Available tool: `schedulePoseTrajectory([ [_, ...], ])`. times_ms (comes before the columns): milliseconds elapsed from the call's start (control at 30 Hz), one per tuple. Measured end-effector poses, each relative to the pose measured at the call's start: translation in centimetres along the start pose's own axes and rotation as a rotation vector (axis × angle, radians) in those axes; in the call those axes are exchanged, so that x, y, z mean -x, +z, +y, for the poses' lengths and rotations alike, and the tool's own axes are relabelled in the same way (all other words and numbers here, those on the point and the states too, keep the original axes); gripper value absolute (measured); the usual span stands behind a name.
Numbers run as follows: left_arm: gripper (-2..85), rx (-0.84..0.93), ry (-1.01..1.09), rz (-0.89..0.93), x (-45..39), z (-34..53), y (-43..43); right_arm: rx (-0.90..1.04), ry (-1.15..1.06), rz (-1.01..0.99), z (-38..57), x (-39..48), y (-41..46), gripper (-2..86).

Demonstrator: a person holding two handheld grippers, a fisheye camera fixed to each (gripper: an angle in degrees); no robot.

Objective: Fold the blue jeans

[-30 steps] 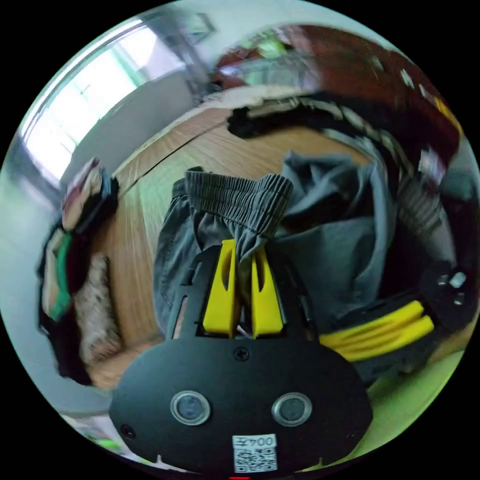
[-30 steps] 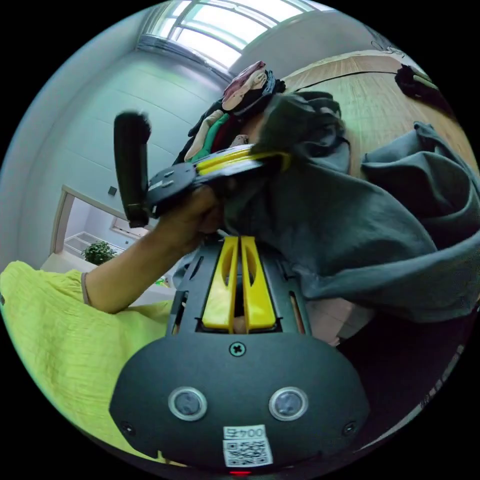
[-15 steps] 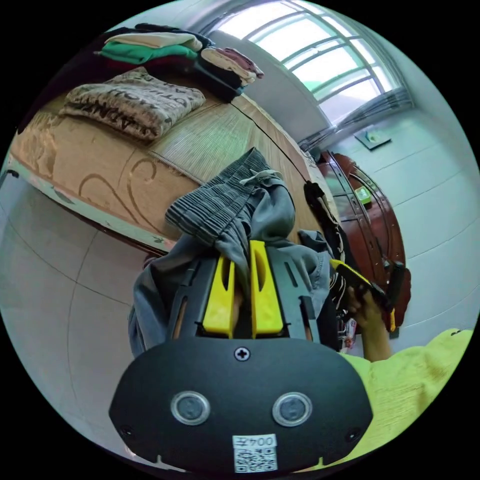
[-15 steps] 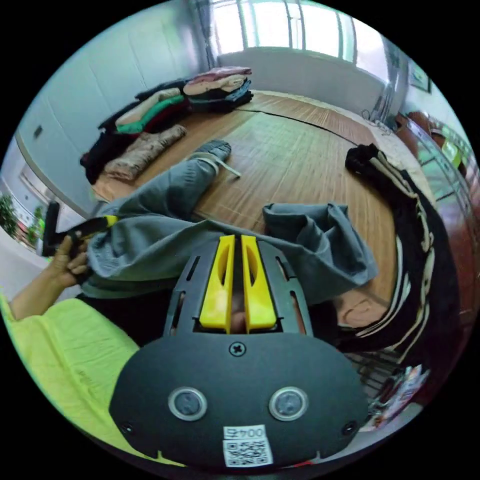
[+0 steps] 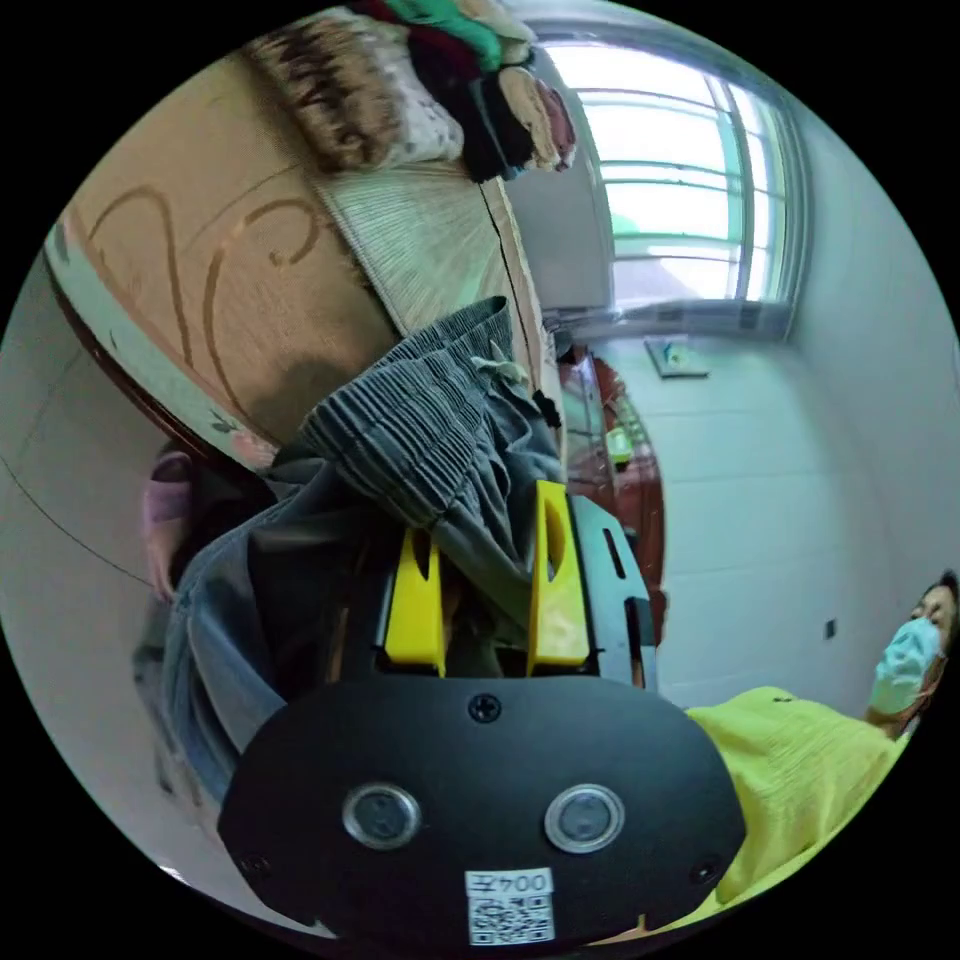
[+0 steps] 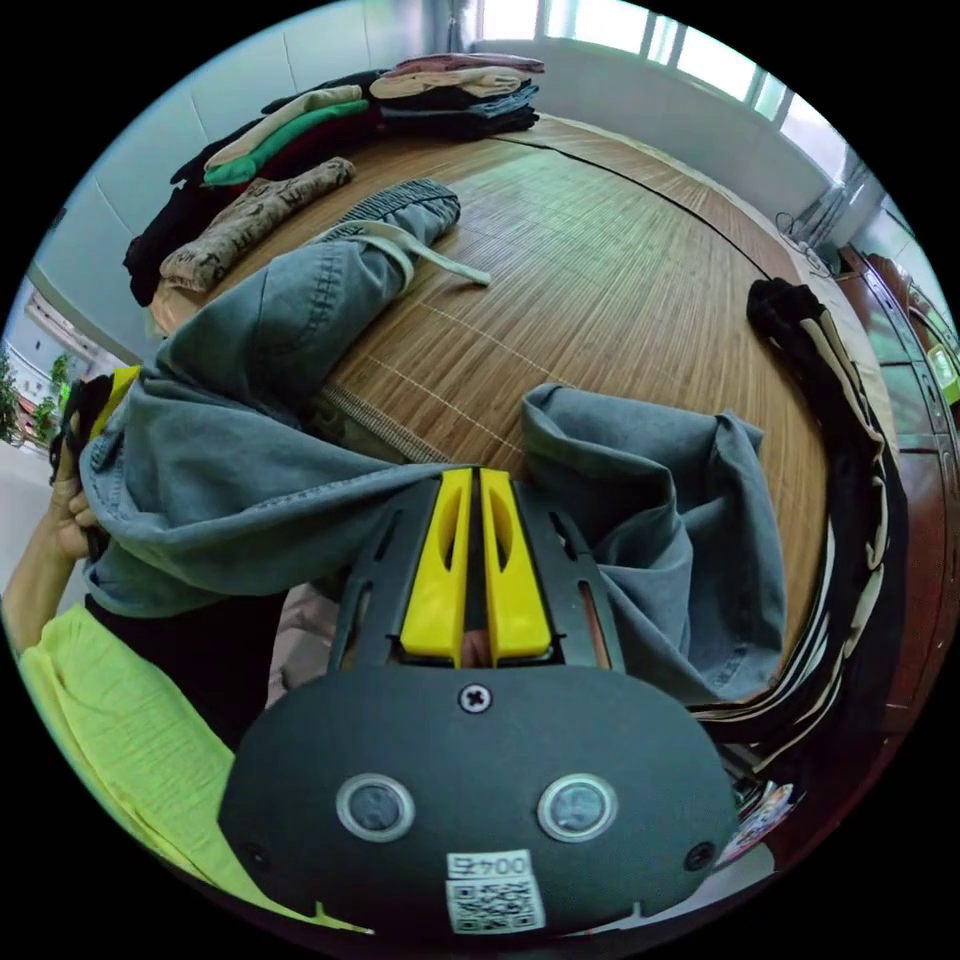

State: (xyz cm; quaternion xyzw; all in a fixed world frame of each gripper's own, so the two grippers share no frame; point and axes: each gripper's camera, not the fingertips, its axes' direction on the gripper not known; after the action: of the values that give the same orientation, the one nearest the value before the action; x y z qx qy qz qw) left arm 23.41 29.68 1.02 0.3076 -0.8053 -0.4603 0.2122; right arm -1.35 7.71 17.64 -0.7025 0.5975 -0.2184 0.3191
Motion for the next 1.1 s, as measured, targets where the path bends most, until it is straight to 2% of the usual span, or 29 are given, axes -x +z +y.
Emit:
schedulePoseTrajectory([
  [133, 16.3, -0.111, -0.098, 0.108, 3.5, -3.3, -3.1, -0.011, 0.054, -0.064, 0.3, -1.9, 0.2, 2.1],
  [233, 10.0, -0.243, -0.127, 0.202, 5.4, -5.3, -6.2, -0.055, 0.064, -0.041, 1.3, -2.4, 0.5, 2.7],
  [300, 7.4, -0.290, -0.104, 0.247, 4.9, -6.2, -8.0, -0.078, 0.101, -0.090, 2.0, -3.9, 0.2, 4.7],
  [333, 7.0, -0.301, -0.017, 0.242, 2.8, -6.8, -9.4, -0.083, 0.117, -0.135, 2.2, -4.6, 0.0, 5.5],
  [400, 6.8, -0.261, 0.126, 0.319, -1.0, -7.6, -11.2, -0.210, 0.165, -0.353, 3.4, -7.4, -2.1, 9.3],
  [500, 7.0, -0.176, 0.366, 0.554, -7.4, -7.7, -15.1, -0.357, 0.096, -0.514, 4.5, -9.5, -5.9, 13.3],
  [567, 7.8, -0.048, 0.505, 0.731, -11.5, -7.1, -18.1, -0.426, 0.033, -0.624, 4.6, -10.6, -8.0, 13.8],
  [767, 9.2, 0.236, 0.639, 1.131, -16.3, -2.2, -20.8, -0.536, -0.210, -0.911, 2.1, -11.6, -12.5, 17.0],
  [833, 9.6, 0.280, 0.708, 1.186, -17.4, -0.2, -21.0, -0.520, -0.300, -0.978, 0.4, -10.8, -12.9, 17.9],
  [933, 9.7, 0.405, 0.705, 1.311, -18.6, 2.1, -19.3, -0.432, -0.459, -1.045, -3.2, -8.1, -12.3, 20.0],
  [1100, 9.6, 0.542, 0.694, 1.413, -19.4, 3.3, -18.0, -0.132, -0.700, -1.222, -9.0, -1.1, -7.7, 22.9],
])
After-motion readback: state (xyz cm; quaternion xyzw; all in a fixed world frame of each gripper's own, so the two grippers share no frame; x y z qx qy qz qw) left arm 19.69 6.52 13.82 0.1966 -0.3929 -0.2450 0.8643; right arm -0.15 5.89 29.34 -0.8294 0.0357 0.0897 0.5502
